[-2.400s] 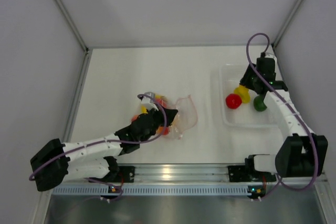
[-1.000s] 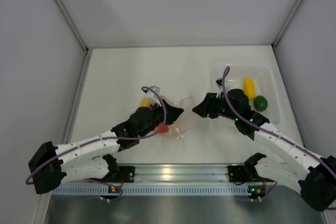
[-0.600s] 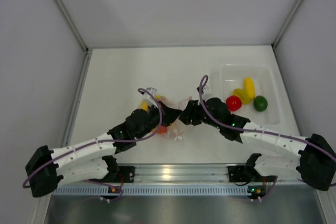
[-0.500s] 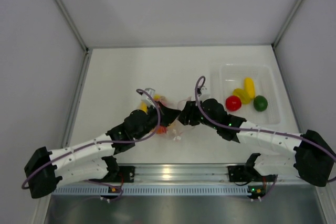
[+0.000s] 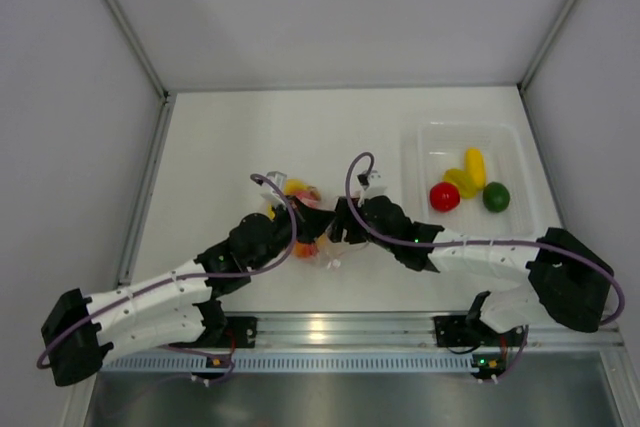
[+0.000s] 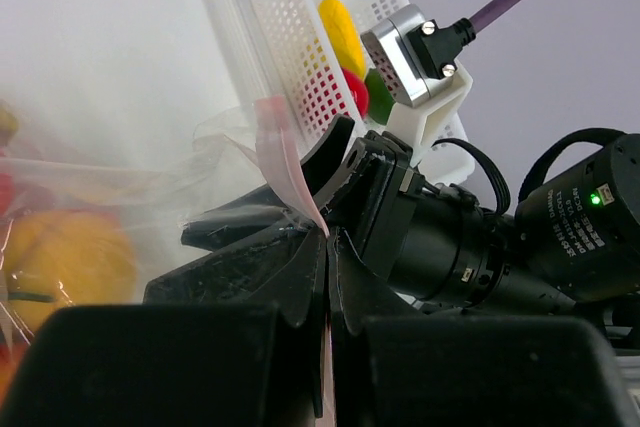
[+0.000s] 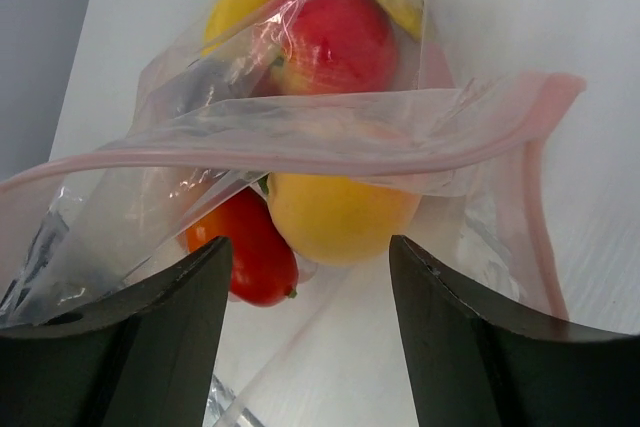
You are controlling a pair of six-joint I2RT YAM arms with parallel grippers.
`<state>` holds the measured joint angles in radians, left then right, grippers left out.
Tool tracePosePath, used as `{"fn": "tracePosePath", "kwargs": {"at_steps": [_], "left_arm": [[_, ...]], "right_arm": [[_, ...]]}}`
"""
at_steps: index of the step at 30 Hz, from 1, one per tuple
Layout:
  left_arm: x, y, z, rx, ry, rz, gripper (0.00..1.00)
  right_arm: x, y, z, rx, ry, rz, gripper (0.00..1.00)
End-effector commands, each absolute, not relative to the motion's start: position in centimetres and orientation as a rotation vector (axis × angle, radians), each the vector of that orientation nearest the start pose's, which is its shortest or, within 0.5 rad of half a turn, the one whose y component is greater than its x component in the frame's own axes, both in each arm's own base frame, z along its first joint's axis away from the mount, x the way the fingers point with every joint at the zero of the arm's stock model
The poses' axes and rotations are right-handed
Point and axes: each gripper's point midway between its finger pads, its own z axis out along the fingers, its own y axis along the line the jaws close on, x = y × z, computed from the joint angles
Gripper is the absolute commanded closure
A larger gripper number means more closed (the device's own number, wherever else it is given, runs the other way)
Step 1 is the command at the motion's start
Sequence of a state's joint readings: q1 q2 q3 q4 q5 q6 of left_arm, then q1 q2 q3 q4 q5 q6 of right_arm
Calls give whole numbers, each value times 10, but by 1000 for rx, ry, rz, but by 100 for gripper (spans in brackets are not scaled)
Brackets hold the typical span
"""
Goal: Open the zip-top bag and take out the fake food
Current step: Pick up the fake fruit from the zipper food storage bag.
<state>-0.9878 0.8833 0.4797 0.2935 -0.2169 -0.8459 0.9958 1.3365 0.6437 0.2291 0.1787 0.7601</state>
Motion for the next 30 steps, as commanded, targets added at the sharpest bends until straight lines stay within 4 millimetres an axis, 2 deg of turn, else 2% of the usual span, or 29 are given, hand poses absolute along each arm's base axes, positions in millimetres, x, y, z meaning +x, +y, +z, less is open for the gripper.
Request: {"fn": "tracePosePath", "kwargs": {"at_steps": [1,4,8,10,11,15,16,18,21,25,28,29,30], "left_arm": [[187,-297,248,21,1747,-1275,100],[184,-299,252,61,1740,-1283,100],[180,-304,257,149,1717,-1273,100],[179,-306,261,212,1693,-1251,100],[180,-307,262,232,1688,-1239,100],[182,-312,263,305,1669,-1198,100],[184,-313,272,320,1647,-1193,100],[188,-317,278,329,1635,-1181,100],[189,-323,285,340,1625,-1192,100],[170,-338,298,470,1559,-1302,100],[157,-343,295,521,1529,-1362,100],[154,-341,288,521,1532,-1370,100],[150,-342,291,523,1500,-1392,100]], "right_arm": [[227,356,154,-44,2040,1001,35],[230,359,148,4,2057,992,34],[231,361,141,42,2087,944,27],[230,354,140,76,2074,901,27],[228,351,146,85,2053,919,29],[212,349,147,47,2038,1020,36],[209,350,150,46,2026,1043,37],[202,347,149,39,2026,1077,43],[200,343,146,56,2033,1070,46],[205,337,143,96,2035,1040,48],[213,335,149,142,2020,1054,50],[215,336,145,153,2033,1052,50],[217,337,145,163,2044,1059,51]]}}
